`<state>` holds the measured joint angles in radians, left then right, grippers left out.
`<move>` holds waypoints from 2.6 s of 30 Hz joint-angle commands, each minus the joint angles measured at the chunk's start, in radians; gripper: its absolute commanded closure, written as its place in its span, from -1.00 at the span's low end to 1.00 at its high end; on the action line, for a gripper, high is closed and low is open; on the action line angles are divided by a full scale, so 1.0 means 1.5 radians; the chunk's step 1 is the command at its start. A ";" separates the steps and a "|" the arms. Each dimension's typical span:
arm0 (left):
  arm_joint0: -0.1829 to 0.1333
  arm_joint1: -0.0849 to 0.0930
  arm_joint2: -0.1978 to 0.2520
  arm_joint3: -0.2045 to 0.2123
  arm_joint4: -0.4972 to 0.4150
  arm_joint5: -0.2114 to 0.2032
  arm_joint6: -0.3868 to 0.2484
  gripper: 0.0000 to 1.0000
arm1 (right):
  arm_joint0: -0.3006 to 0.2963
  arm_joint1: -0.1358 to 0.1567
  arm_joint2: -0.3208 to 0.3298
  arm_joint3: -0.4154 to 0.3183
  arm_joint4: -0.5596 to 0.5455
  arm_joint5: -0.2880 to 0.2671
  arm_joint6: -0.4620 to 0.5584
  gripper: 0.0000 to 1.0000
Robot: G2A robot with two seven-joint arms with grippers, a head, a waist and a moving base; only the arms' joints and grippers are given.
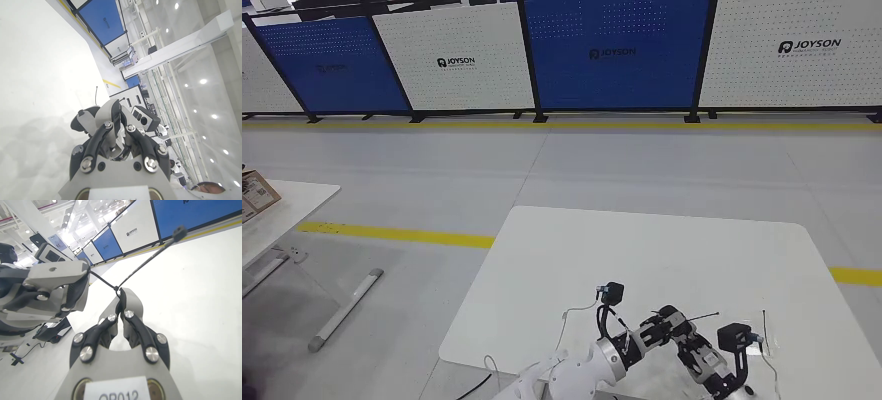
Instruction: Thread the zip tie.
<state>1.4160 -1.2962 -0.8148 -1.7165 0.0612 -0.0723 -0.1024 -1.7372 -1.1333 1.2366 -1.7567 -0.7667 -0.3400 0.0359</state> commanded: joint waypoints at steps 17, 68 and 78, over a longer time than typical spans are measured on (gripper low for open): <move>0.031 0.007 -0.017 -0.041 0.012 -0.027 0.007 1.00 | 0.015 0.016 -0.015 0.029 -0.021 0.000 -0.028 1.00; 0.028 0.005 -0.024 -0.023 0.031 0.009 0.091 1.00 | 0.009 0.030 -0.027 0.019 0.009 0.000 -0.083 -0.04; 0.035 0.002 -0.053 -0.002 0.015 0.017 0.148 1.00 | -0.016 0.043 -0.004 -0.009 0.045 0.000 -0.149 -0.82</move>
<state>1.4633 -1.2939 -0.8887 -1.7175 0.0849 -0.0448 0.1173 -1.7579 -1.0704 1.2269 -1.7675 -0.7004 -0.3400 -0.1825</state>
